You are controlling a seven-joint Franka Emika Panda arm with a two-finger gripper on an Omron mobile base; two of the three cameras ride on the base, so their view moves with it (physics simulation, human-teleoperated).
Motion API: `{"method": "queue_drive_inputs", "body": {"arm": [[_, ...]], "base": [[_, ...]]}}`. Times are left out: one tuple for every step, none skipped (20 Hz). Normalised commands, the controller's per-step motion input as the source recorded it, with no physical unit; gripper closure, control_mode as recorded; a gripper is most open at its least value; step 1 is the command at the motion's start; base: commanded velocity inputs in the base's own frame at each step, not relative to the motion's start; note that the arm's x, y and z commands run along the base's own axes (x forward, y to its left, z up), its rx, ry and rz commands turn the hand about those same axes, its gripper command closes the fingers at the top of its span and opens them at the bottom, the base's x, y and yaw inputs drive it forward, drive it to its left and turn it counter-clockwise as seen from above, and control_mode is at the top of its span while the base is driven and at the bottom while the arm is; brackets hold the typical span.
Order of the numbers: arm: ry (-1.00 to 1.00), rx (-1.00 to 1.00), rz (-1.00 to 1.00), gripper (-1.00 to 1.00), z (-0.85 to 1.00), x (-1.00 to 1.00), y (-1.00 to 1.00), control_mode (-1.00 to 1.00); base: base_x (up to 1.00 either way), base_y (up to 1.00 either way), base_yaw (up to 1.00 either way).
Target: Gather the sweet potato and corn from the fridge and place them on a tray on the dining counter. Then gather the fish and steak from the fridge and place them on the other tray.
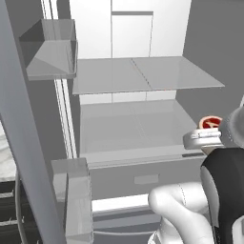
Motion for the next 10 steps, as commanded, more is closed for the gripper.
{"method": "queue_drive_inputs", "body": {"arm": [[0.0,0.0,0.0,1.0,0.0,0.0,0.0,1.0],[0.0,0.0,0.0,1.0,0.0,0.0,0.0,1.0],[0.0,0.0,0.0,1.0,0.0,0.0,0.0,1.0],[0.0,0.0,0.0,1.0,0.0,0.0,0.0,1.0],[0.0,0.0,0.0,1.0,0.0,0.0,0.0,1.0],[0.0,0.0,0.0,1.0,0.0,0.0,0.0,1.0],[0.0,0.0,0.0,1.0,0.0,0.0,0.0,1.0],[0.0,0.0,0.0,1.0,0.0,0.0,0.0,1.0],[0.0,0.0,0.0,1.0,0.0,0.0,0.0,1.0],[0.0,0.0,0.0,1.0,0.0,0.0,0.0,1.0]], "base": [[-0.61,0.11,0.0],[-0.83,0.19,0.0],[-0.94,0.32,0.0],[-0.99,0.41,0.0],[-1.0,0.42,0.0],[-1.0,0.4,0.0],[-1.0,0.39,0.0],[-0.99,0.37,0.0],[-0.89,0.4,0.0],[-0.93,0.38,0.0]]}}
